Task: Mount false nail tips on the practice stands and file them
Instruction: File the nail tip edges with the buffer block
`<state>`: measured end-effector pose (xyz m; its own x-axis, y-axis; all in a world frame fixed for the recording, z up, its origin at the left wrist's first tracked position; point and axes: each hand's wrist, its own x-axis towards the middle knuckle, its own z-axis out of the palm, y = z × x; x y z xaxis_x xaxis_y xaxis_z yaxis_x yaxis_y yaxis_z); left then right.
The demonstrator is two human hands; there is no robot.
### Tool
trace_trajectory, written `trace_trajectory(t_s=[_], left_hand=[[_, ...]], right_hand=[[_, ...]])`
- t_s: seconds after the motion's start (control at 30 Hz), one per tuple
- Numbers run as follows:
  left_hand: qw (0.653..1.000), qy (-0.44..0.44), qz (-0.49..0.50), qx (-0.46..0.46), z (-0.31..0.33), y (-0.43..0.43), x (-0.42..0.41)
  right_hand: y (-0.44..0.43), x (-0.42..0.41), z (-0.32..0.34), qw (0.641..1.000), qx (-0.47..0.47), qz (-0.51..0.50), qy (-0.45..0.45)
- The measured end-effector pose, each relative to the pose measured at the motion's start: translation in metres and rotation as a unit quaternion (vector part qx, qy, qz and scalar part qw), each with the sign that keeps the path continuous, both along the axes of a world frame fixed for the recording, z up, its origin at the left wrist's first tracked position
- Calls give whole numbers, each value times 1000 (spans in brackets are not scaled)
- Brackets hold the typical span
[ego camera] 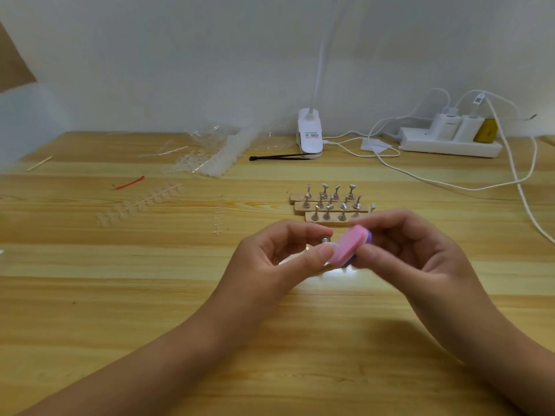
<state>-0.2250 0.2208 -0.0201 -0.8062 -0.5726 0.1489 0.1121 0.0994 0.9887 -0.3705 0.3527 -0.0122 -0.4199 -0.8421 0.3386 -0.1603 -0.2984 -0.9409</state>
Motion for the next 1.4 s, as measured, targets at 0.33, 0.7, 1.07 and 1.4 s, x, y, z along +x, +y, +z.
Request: trace_trajectory(t_s=[0.33,0.7,1.07,1.4], left_hand=[[999,24,-2,31,-3,0,-1],[998,35,8,47,-2,2,-4],[1000,23,5,10,-4,2,-2],[999,35,2,36,-2,2,-3]], right_hand=[[-4,3,-5,1000,-8,13,-19],[-6,6,-4,1000,1,14,-24],[-4,3,-1,1000,11,2,-25],[-4,3,-1,998,26,9,-53]])
